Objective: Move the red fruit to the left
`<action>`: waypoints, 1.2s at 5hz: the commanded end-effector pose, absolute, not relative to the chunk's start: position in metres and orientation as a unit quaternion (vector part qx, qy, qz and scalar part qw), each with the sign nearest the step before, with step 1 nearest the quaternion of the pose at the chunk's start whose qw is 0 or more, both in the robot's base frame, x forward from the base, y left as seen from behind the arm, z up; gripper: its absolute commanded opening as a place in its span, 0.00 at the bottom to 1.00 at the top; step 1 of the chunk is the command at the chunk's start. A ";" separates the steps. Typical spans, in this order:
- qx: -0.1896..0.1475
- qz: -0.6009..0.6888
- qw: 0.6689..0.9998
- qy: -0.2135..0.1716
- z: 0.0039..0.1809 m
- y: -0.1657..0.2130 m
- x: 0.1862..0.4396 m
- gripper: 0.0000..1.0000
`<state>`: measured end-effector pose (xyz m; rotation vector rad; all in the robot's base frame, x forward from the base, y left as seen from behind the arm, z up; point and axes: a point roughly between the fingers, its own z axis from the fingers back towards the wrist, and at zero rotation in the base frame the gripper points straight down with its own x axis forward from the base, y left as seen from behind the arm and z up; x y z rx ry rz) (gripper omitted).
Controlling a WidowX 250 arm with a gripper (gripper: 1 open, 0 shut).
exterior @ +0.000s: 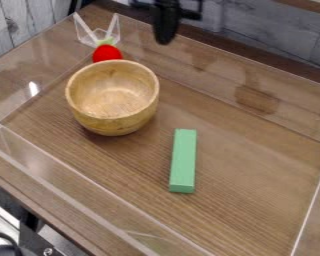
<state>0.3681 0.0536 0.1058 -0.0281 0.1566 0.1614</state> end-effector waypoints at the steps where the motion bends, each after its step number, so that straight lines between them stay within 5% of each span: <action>1: -0.007 0.078 0.997 0.023 0.135 0.035 0.369 0.00; 4: 0.005 0.050 0.998 0.025 0.103 -0.011 0.371 0.00; 5: 0.006 0.049 0.998 0.029 0.099 -0.011 0.370 1.00; 6: 0.003 0.051 0.998 0.031 0.099 -0.011 0.369 1.00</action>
